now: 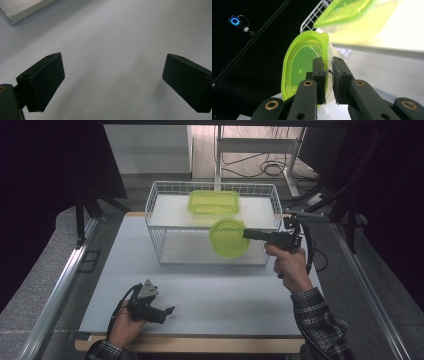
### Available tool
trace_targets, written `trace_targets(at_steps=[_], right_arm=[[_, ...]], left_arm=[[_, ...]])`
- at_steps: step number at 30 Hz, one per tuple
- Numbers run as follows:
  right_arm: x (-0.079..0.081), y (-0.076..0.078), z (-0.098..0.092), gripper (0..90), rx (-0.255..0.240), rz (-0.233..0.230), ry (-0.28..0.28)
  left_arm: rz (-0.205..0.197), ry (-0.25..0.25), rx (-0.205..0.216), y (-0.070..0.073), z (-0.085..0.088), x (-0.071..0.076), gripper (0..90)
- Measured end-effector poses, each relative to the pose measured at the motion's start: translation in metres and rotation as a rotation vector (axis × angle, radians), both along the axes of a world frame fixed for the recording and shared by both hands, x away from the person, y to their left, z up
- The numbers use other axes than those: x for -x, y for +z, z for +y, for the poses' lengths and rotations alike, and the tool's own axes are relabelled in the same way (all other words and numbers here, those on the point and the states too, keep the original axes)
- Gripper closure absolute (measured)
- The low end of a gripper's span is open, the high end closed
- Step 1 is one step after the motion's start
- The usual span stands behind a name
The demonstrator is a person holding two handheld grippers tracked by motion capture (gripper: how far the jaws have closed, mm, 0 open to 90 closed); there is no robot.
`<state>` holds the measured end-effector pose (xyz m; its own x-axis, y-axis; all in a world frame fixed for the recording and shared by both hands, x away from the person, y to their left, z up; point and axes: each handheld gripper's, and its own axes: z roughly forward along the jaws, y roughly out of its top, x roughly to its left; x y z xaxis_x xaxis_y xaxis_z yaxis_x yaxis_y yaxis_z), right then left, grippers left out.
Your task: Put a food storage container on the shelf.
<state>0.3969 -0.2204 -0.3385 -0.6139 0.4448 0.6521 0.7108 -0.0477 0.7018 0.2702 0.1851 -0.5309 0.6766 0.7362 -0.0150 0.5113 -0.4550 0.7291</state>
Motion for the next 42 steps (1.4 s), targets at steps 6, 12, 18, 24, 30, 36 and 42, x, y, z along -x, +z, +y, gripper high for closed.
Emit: trace_targets(at_steps=[6,12,18,24,30,36,42], right_arm=[[-0.008,0.019,0.005,81.4,-0.009,-0.029,-0.02],[-0.017,0.038,0.014,81.5,-0.007,-0.059,-0.036],[-0.028,0.054,0.024,81.5,-0.001,-0.089,-0.067],[-0.042,0.065,0.034,81.4,0.003,-0.107,-0.113],[-0.054,0.067,0.043,81.4,0.016,-0.11,-0.148],[-0.064,0.064,0.051,81.4,0.029,-0.103,-0.174],[-0.074,0.059,0.06,81.3,0.032,-0.086,-0.19]], left_arm=[[0.001,0.001,0.0,0.0,0.0,0.0,4.0],[0.004,0.001,-0.001,0.0,0.001,0.0,4.0],[0.005,0.003,0.0,0.0,0.001,0.0,4.0],[0.005,0.005,0.002,0.0,0.002,0.0,4.1],[0.005,0.003,0.0,0.0,0.002,0.0,4.1],[0.005,0.002,-0.001,0.0,0.002,0.0,4.2],[0.004,0.002,0.0,0.0,0.002,0.0,4.2]])
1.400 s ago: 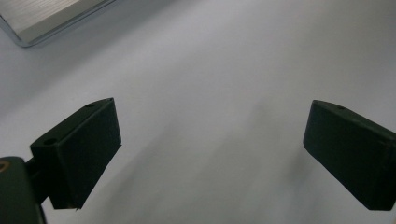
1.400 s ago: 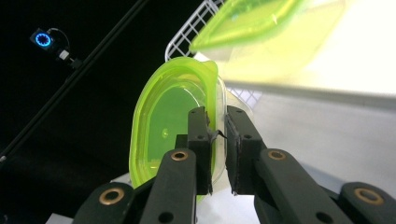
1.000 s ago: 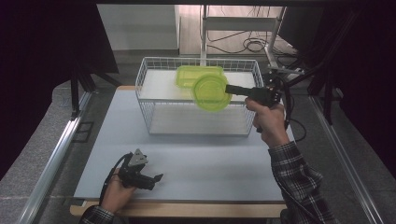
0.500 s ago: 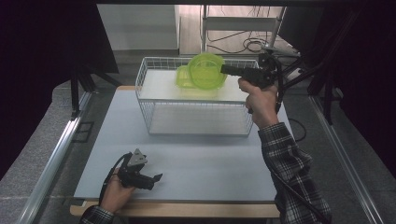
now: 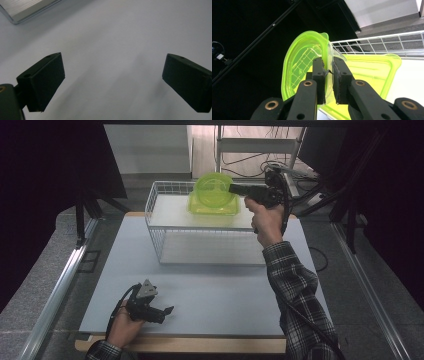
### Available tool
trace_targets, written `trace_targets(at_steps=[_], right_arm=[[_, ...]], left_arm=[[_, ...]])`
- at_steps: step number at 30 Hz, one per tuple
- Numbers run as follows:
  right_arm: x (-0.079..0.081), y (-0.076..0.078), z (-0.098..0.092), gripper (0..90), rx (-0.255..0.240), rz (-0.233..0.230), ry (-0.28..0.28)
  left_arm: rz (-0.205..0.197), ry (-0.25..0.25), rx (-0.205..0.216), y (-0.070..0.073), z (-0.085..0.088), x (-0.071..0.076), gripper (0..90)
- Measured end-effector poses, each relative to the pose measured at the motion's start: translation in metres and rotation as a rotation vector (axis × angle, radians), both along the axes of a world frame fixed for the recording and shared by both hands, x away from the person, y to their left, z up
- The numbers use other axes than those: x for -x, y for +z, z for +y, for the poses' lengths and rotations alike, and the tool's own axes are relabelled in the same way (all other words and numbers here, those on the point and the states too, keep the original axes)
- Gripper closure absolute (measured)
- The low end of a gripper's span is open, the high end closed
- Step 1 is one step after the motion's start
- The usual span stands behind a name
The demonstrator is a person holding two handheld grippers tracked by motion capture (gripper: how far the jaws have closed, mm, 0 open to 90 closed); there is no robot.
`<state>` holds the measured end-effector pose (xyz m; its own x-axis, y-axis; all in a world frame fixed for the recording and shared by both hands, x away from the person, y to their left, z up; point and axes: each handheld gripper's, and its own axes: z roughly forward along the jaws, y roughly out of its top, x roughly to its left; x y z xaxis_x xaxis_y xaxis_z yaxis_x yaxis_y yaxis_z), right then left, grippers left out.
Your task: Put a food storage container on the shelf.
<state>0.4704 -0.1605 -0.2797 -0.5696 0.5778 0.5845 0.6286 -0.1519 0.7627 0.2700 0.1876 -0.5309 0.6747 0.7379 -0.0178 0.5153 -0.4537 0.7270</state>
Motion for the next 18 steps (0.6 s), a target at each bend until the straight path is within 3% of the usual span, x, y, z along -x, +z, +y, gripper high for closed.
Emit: trace_targets(at_steps=[6,10,18], right_arm=[[-0.002,-0.002,0.003,80.2,0.014,0.003,-0.017],[0.0,0.0,0.009,75.7,0.069,-0.014,-0.052],[0.0,-0.001,0.013,72.2,0.097,-0.02,-0.097]], left_arm=[[0.0,-0.003,-0.003,0.0,0.0,0.0,4.3],[0.001,-0.004,-0.006,0.0,-0.001,0.0,4.3],[0.001,-0.007,-0.015,-0.001,-0.001,0.0,4.5]])
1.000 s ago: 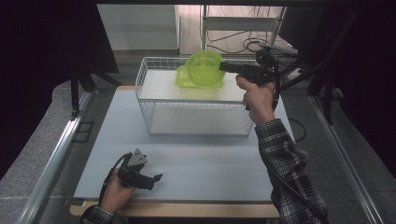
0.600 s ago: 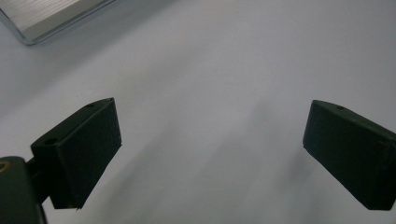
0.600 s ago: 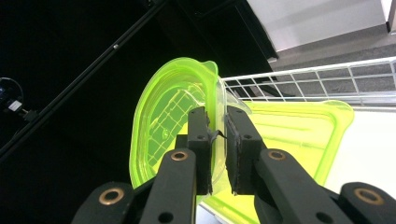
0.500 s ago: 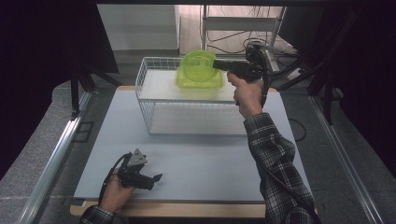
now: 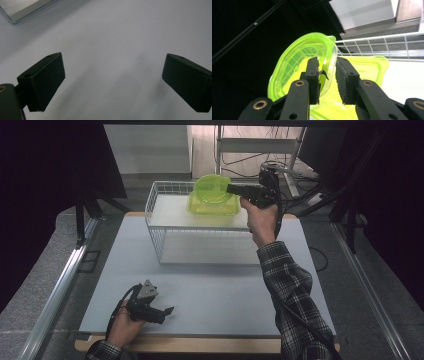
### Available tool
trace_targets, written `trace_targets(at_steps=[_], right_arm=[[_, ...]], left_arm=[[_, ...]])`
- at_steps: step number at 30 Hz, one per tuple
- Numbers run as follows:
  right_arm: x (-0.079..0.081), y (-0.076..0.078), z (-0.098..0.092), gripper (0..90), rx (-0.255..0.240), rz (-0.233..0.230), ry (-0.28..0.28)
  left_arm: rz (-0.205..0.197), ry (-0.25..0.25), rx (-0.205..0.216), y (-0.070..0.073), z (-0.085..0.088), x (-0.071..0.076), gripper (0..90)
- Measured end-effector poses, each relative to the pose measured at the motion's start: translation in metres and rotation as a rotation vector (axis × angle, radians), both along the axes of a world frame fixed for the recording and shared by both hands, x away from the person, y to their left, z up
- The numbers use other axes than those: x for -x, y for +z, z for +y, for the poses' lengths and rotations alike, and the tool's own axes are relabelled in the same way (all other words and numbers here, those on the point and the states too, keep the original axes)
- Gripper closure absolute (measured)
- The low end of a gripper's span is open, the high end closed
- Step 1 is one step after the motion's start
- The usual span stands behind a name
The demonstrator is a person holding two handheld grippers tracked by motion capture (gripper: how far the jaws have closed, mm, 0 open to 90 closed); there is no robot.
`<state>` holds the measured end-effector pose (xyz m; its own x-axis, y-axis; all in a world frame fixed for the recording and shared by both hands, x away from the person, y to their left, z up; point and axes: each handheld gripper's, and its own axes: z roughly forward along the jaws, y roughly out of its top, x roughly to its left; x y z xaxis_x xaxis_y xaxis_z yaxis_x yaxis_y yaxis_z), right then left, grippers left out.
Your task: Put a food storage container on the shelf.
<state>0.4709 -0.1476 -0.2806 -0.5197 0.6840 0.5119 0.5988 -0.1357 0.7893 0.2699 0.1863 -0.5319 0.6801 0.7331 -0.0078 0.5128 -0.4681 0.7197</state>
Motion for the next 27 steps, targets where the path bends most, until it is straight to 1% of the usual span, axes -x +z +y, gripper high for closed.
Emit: trace_targets(at_steps=[6,10,11,12,13,14,15,17,18,19,20,22,25,26,27], right_arm=[[0.001,0.002,0.002,69.5,0.013,-0.013,-0.02],[0.001,0.002,0.001,67.3,0.016,-0.017,-0.017],[0.001,0.003,0.001,64.3,0.019,-0.016,-0.018],[0.001,0.003,0.001,64.3,0.019,-0.016,-0.018],[0.002,0.003,0.0,61.3,0.008,-0.021,-0.015],[0.002,0.003,0.0,61.3,0.008,-0.021,-0.015],[0.003,0.005,-0.001,57.7,0.013,-0.031,-0.007],[0.004,0.007,-0.001,53.9,0.013,-0.036,0.003],[0.004,0.007,-0.001,53.9,0.013,-0.036,0.003],[0.006,0.008,-0.001,50.1,0.026,-0.047,0.015],[0.006,0.008,-0.001,50.1,0.026,-0.047,0.015],[0.009,0.008,-0.001,45.8,0.049,-0.061,0.034],[0.013,0.006,-0.001,42.0,0.069,-0.075,0.048],[0.013,0.006,-0.001,42.0,0.069,-0.075,0.048],[0.015,0.005,-0.001,39.0,0.077,-0.086,0.056]], left_arm=[[-0.001,-0.001,-0.002,0.0,0.0,0.0,4.6],[-0.002,-0.002,-0.004,0.0,0.0,0.0,4.6],[-0.003,-0.003,-0.005,0.0,0.0,0.0,4.6],[-0.003,-0.003,-0.005,0.0,0.0,0.0,4.6],[-0.003,-0.002,-0.005,0.0,0.0,0.0,4.6],[-0.003,-0.002,-0.005,0.0,0.0,0.0,4.6],[-0.002,-0.002,-0.004,0.0,0.0,0.0,4.6],[-0.002,-0.003,-0.004,0.0,0.0,0.0,4.6],[-0.001,-0.002,-0.003,0.0,0.0,0.0,4.6],[-0.001,-0.002,-0.003,0.0,0.0,0.0,4.6],[-0.001,-0.002,-0.003,0.0,0.0,0.0,4.6],[-0.001,-0.002,-0.004,0.0,-0.001,0.0,4.6],[0.001,-0.003,-0.002,0.0,-0.001,0.0,4.6],[0.001,-0.003,-0.002,0.0,-0.001,0.0,4.6],[0.0,-0.003,-0.003,0.0,-0.001,0.0,4.6]])
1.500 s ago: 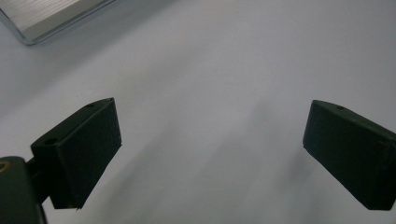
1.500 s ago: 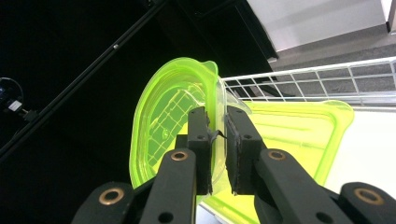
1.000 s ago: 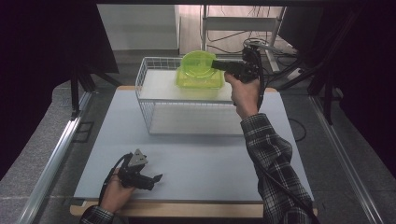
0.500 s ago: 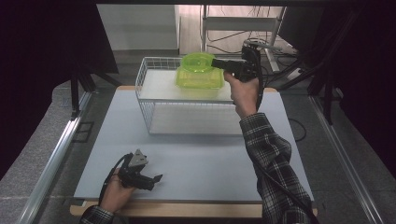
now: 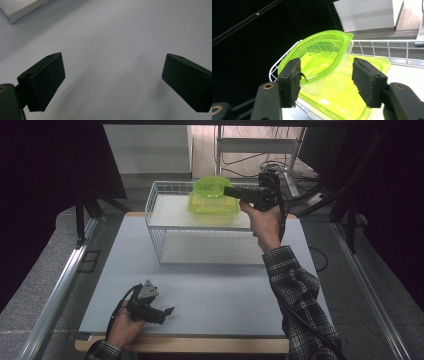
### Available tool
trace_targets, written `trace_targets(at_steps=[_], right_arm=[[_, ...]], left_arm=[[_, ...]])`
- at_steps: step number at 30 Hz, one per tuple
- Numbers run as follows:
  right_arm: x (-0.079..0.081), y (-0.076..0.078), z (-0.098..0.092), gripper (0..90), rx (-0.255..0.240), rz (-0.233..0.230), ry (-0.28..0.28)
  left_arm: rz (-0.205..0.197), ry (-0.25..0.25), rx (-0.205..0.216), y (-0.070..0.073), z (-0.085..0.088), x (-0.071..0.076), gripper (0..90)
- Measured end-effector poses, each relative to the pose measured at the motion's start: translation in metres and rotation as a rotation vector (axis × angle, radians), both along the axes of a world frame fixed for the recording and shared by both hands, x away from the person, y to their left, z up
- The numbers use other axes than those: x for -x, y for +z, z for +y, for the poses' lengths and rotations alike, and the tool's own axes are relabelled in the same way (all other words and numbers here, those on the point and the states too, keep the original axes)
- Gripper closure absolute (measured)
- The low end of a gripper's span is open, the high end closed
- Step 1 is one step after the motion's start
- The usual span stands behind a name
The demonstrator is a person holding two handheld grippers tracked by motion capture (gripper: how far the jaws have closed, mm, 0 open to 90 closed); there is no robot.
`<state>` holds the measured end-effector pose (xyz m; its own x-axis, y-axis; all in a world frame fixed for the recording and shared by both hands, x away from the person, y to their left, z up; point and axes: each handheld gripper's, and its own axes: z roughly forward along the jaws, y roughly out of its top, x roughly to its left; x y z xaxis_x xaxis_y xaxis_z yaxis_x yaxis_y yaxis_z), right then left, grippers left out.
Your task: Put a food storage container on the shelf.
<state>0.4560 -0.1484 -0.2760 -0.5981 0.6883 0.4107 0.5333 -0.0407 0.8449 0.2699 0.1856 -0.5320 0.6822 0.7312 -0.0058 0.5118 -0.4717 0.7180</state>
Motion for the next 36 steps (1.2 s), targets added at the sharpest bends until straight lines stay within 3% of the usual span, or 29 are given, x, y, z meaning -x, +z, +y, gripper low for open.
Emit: trace_targets(at_steps=[10,22,36], right_arm=[[0.01,-0.008,0.001,24.3,0.068,-0.04,0.037],[0.026,-0.019,0.005,16.6,0.148,-0.11,0.078],[0.045,-0.035,0.003,12.0,0.2,-0.137,0.132]], left_arm=[[-0.001,-0.005,-0.006,-0.001,0.0,0.0,4.5],[0.0,-0.007,-0.008,0.0,-0.001,0.0,4.5],[0.004,-0.006,0.0,-0.001,-0.001,0.0,4.3]])
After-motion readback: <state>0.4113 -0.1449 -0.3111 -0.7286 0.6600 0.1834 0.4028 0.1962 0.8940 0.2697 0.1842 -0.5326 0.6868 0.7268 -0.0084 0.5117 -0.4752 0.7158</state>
